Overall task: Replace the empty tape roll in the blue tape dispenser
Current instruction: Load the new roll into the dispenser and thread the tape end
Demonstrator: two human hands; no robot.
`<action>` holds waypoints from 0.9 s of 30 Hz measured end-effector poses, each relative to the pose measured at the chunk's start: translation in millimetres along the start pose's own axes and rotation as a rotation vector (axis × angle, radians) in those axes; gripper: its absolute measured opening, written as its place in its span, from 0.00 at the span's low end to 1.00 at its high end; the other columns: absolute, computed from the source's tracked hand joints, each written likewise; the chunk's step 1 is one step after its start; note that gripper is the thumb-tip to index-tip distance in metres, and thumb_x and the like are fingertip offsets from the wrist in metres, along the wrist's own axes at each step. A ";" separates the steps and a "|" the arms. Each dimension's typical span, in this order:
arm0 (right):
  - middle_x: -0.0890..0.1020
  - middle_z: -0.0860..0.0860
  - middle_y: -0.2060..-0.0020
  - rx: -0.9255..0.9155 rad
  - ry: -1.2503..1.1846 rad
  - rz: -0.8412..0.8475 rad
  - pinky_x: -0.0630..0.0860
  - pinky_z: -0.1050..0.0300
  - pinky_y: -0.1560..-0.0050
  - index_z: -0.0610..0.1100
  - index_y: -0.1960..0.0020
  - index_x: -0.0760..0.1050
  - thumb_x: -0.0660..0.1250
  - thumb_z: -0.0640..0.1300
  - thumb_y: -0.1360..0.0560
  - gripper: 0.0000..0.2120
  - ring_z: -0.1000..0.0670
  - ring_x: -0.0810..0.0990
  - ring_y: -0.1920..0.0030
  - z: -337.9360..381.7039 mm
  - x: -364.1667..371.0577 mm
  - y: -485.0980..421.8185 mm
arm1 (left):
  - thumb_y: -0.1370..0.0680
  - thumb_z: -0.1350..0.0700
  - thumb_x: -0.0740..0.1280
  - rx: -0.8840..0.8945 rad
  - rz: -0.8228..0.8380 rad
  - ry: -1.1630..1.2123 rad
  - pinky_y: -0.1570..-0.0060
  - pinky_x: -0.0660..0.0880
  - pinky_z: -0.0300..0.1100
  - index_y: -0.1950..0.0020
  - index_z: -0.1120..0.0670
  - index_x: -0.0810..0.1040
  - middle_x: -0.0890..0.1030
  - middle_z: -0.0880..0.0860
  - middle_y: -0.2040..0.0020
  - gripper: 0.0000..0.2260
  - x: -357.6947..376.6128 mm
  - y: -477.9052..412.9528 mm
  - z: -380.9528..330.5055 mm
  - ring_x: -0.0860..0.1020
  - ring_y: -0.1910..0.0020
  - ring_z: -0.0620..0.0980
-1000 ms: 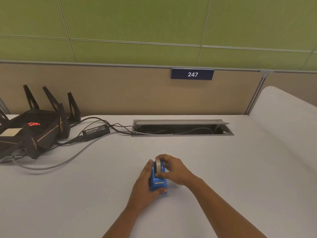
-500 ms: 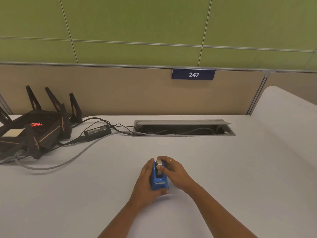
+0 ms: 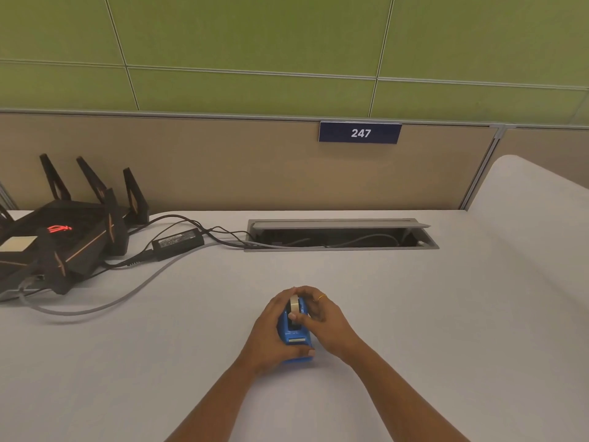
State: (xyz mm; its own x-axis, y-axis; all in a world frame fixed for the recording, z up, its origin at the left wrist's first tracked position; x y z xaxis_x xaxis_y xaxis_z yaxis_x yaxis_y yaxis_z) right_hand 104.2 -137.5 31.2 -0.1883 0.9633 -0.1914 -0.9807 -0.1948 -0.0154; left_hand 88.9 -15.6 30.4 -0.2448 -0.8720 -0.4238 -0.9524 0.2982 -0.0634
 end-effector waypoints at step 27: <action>0.81 0.47 0.49 0.037 -0.117 -0.104 0.76 0.73 0.58 0.42 0.45 0.73 0.68 0.41 0.27 0.11 0.61 0.81 0.53 -3.4 -2.8 5.0 | 0.39 0.57 0.79 0.004 -0.004 0.017 0.35 0.71 0.53 0.32 0.51 0.60 0.68 0.52 0.33 0.41 2.3 -2.0 5.0 0.69 0.35 0.51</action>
State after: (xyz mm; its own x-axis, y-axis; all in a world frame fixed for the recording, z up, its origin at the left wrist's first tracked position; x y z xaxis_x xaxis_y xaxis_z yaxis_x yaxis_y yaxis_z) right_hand 100.1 -141.8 28.3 -0.0883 0.9932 -0.0754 -0.9961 -0.0880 0.0077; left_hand 91.2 -16.2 25.1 -0.2440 -0.8797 -0.4081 -0.9527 0.2960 -0.0684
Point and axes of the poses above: each hand's wrist, its own y-axis away from the middle knuckle, its own x-axis out of the palm, z = x × y, the point moved 4 cm from there along -y, towards the middle knuckle
